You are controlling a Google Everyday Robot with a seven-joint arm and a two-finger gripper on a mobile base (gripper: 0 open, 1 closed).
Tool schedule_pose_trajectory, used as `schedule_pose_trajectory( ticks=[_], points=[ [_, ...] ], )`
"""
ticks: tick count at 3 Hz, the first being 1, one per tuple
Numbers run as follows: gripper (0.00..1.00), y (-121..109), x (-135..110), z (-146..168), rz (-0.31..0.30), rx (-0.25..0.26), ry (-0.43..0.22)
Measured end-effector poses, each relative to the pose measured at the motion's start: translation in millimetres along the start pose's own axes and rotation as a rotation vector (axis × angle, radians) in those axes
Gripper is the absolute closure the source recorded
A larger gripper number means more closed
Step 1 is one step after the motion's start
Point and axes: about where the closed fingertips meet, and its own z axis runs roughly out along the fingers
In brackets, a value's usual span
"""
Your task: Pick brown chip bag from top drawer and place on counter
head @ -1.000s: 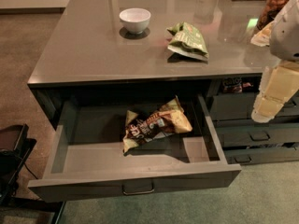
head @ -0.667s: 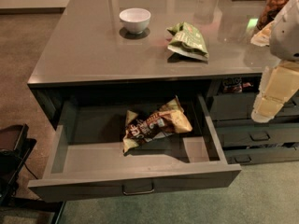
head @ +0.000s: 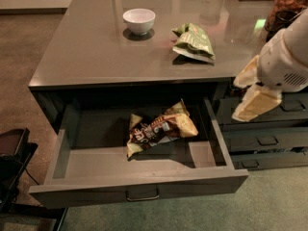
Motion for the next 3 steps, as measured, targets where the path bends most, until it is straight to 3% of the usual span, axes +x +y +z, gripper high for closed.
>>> schedule_pose_trajectory(
  ticks=[2, 3],
  points=[
    [0.89, -13.2, -35.3, 127.0, -0.051, -0.032, -0.192],
    [1.00, -16.7, -35.6, 128.7, -0.047, -0.021, -0.196]
  ],
)
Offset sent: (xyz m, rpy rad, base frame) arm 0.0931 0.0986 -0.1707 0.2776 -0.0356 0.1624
